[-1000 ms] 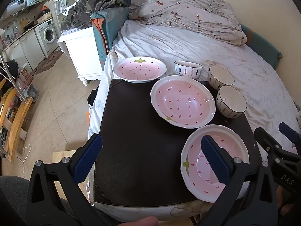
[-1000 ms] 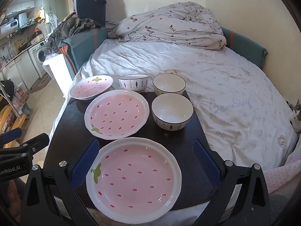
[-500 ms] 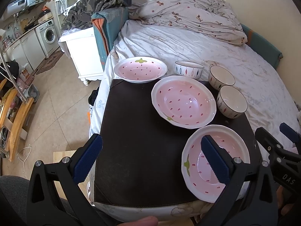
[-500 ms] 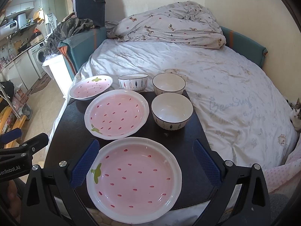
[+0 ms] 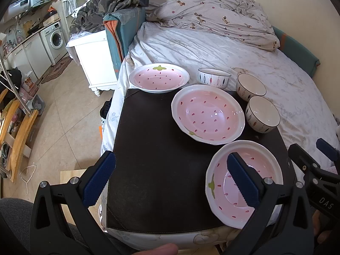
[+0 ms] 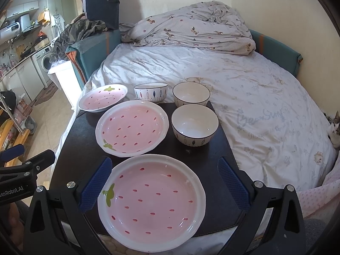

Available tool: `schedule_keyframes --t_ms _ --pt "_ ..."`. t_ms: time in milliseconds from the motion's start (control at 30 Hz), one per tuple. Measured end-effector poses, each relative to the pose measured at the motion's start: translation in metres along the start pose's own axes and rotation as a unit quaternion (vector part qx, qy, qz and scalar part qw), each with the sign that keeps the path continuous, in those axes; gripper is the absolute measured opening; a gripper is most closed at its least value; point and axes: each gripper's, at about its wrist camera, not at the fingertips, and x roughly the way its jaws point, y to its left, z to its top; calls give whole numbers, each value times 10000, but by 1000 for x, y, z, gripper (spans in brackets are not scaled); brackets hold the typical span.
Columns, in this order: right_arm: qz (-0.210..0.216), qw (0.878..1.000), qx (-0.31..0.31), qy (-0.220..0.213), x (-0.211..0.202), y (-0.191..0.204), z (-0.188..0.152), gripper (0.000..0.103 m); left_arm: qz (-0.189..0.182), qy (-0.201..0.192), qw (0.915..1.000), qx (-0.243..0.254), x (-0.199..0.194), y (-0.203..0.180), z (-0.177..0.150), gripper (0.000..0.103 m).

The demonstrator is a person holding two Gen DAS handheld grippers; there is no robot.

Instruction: Organize plates and bowls

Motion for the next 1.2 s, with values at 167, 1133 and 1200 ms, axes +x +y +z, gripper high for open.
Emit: schedule_keyframes --t_ms 167,1133,1200 --pt "-2 10000 3 -2 0 0 0 102 -1 0 10000 0 0 0 0 103" --pt "-50 10000 -17 19 2 -1 0 102 11 21 10000 -94 0 2 3 103" --pt "-44 10000 -14 22 2 0 0 102 11 20 10000 -85 0 2 3 103"
